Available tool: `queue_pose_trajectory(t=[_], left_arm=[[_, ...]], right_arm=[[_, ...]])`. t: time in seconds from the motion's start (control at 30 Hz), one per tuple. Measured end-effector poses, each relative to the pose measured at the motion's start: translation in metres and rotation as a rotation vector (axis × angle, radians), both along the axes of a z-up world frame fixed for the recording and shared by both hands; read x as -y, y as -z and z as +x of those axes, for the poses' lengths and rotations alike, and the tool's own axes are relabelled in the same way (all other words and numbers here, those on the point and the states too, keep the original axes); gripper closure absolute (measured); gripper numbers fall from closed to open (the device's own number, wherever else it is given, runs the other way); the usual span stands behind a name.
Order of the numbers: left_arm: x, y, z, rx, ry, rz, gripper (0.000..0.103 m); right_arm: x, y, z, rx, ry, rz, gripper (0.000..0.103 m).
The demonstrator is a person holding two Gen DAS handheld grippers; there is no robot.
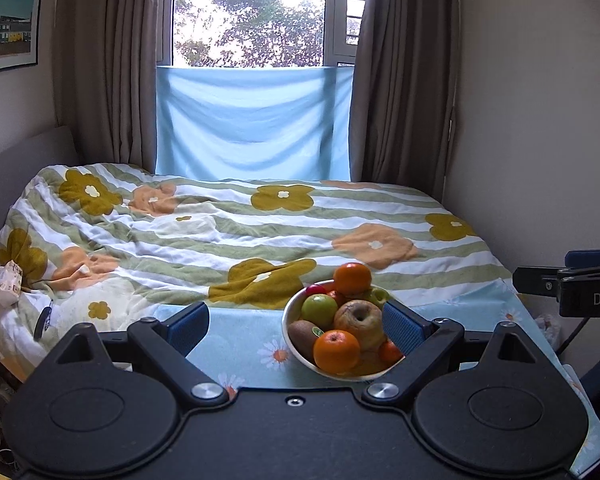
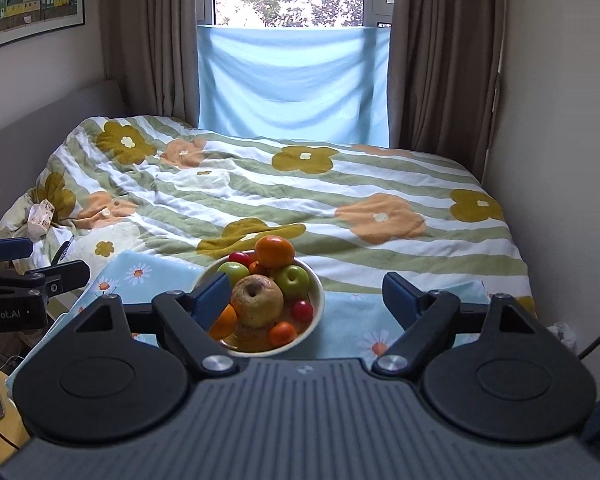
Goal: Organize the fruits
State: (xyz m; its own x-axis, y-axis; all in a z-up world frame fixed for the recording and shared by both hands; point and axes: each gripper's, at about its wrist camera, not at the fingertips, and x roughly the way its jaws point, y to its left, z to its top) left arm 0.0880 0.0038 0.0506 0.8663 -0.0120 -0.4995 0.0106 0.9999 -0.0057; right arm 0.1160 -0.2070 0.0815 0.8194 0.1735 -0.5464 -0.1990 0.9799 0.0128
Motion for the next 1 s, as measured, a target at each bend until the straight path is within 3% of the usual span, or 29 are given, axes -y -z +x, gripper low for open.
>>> queue_pose_trajectory(t=[0.2,0.5,1.0], left_arm=[[0.014,0.005,-0.039,0.002,-0.016,0.017,0.0],[0.022,0.016,-0.074,-0.022,-0.022,0.043,0.0],[0.027,0.015,-0.086,-0.012,-0.022,0.06,0.0]], right_arm=[[0.014,0.005,-0.051,-0.018,0.069,-0.038,0.0],[0.028,0.032,-0.098,-0.069,0.139,-0.043,0.0],[0.03,0.03,-0.11,-0.06,0.165,-0.025,0.0]])
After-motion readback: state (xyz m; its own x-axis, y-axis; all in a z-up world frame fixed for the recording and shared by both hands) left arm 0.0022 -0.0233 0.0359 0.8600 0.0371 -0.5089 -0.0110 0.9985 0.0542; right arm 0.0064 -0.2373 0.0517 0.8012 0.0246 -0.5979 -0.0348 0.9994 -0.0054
